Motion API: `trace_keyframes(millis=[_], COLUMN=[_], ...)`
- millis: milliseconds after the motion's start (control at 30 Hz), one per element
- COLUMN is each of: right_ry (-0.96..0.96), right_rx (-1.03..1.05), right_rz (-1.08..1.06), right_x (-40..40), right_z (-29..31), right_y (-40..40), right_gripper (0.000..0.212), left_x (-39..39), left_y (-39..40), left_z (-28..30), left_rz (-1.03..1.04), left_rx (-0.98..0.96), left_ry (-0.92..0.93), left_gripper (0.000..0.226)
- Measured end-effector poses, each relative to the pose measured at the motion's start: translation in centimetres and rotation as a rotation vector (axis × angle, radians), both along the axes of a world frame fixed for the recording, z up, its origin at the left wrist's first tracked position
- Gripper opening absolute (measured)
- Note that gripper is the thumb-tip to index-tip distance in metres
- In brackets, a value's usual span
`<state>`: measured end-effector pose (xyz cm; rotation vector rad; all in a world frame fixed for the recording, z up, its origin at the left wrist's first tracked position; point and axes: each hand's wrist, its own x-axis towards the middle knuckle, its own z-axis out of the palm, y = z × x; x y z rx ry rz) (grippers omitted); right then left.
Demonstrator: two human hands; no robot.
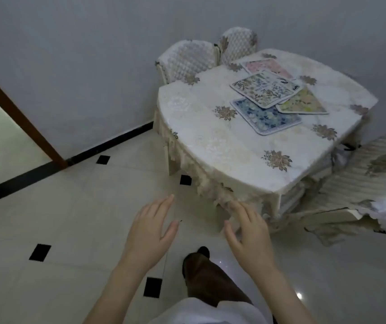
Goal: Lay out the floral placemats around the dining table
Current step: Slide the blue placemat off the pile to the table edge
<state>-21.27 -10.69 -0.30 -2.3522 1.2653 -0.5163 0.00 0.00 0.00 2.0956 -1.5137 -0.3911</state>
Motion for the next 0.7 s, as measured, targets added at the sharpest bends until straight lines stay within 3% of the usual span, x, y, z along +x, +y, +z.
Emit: trace_keyframes(millis=[433, 700], right_ry=[-0.091, -0.059], right_rx=[-0.022, 0.014], right_rz=[-0.071, -0.161], right_x=[4.7, 4.5], right_z=[2.0, 0.8], right_y=[-22.4, -27.8], right_gripper=[0.047, 0.046], left_x=[5.5, 5.7], left_y=[-23.7, -31.3], left_z=[4.0, 2.6], left_rz=[-0.074, -0.186], left_rx=[-0.063, -0.013], left_ry=[-0.142, -0.097], left_gripper=[0.054, 0.053])
